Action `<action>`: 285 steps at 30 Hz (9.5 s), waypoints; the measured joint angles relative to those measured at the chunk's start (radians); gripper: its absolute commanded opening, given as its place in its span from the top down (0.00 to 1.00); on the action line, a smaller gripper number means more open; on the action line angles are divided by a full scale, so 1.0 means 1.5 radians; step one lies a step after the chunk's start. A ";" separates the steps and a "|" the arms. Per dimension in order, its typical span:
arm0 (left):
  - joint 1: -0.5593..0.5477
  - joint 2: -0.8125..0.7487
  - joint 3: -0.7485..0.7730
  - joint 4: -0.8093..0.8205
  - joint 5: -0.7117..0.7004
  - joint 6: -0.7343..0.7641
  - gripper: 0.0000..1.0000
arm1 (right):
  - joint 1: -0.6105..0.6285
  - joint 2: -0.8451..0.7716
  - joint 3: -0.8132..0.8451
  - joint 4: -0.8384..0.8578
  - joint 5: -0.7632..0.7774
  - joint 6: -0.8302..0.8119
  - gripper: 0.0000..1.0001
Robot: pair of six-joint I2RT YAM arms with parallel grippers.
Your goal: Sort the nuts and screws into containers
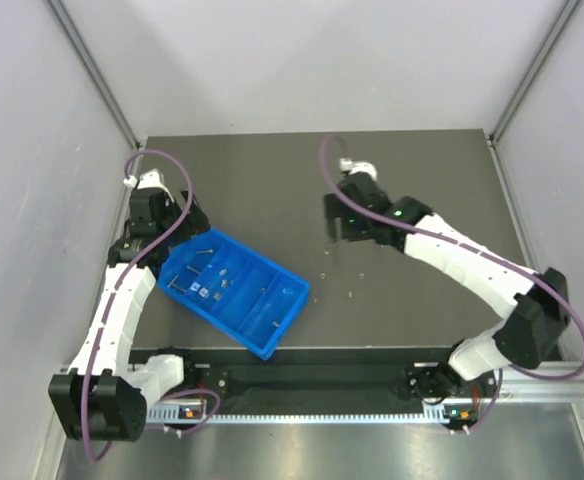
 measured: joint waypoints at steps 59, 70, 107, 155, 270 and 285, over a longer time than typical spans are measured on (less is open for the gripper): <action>0.000 0.000 0.000 0.000 0.002 0.000 0.03 | -0.088 0.134 -0.238 0.093 0.031 0.246 0.98; 0.000 0.000 0.000 0.000 0.004 0.000 0.03 | -0.034 0.105 -0.065 0.007 0.033 0.144 0.96; 0.000 0.000 0.000 0.000 0.011 -0.001 0.03 | 0.233 0.165 0.105 -0.017 -0.013 -0.036 0.20; 0.000 0.000 -0.001 0.000 0.014 -0.001 0.03 | 0.042 0.280 -0.025 0.057 -0.008 0.131 0.58; 0.000 -0.005 -0.003 0.000 0.014 -0.001 0.03 | 0.003 0.091 -0.262 0.079 -0.045 0.151 0.62; 0.000 -0.005 -0.003 0.000 0.014 -0.001 0.03 | 0.014 0.112 -0.261 0.090 -0.043 0.144 0.73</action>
